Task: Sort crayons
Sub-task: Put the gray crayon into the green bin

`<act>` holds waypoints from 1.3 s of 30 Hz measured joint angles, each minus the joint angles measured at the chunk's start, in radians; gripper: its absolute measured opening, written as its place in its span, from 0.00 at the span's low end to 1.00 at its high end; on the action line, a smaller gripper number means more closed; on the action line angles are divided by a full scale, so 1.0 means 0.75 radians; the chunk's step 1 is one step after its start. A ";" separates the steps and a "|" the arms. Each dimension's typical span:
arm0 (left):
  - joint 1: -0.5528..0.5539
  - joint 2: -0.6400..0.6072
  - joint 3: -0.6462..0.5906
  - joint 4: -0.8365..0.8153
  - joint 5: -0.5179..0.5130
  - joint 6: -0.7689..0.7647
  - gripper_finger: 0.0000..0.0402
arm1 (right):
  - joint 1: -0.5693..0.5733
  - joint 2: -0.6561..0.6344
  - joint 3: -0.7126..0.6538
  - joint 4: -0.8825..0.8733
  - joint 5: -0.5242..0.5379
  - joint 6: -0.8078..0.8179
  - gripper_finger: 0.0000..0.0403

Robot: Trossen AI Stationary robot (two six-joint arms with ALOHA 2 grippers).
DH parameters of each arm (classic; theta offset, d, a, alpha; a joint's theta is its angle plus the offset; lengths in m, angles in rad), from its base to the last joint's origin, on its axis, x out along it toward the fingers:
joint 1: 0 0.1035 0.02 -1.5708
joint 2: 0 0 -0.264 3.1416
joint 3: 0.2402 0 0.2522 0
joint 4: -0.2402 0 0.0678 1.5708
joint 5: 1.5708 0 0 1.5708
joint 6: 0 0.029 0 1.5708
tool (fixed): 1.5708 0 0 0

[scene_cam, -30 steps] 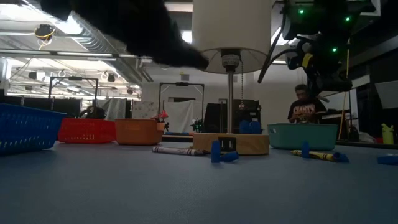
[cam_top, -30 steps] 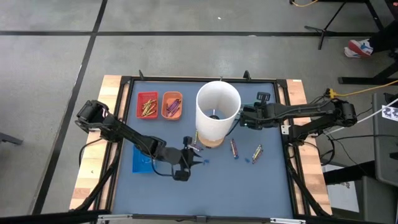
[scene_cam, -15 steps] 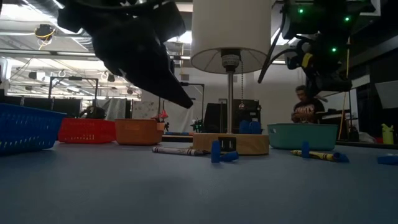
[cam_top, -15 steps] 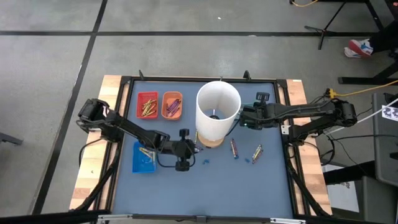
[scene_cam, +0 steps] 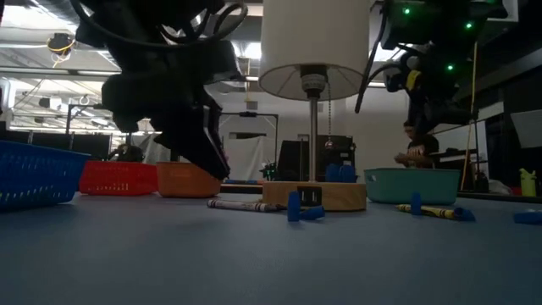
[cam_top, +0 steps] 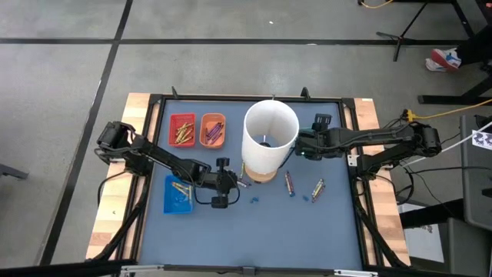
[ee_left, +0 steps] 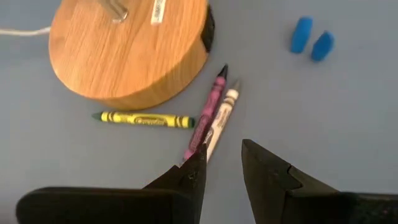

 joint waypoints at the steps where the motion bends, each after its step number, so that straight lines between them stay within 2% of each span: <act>1: 0.006 0.000 0.000 -0.005 0.000 0.000 0.21 | 0.000 0.000 0.000 0.014 0.000 0.001 0.46; 8: 0.056 -0.001 0.000 -0.003 0.002 -0.001 0.21 | 0.000 0.000 -0.001 0.077 -0.084 0.002 0.48; 12: 0.083 -0.001 0.000 -0.003 0.070 0.000 0.21 | 0.000 0.000 -0.001 0.076 -0.149 0.002 0.48; 21: 0.088 0.001 0.000 -0.003 0.080 0.000 0.21 | 0.000 0.000 -0.001 0.077 -0.241 0.002 0.47; 33: 0.091 0.061 0.000 0.003 0.072 0.009 0.21 | 0.001 0.001 -0.001 0.076 -0.549 0.008 0.47; 39: 0.094 0.126 0.001 0.022 0.106 0.009 0.21 | 0.001 0.001 -0.001 0.033 -0.683 0.111 0.47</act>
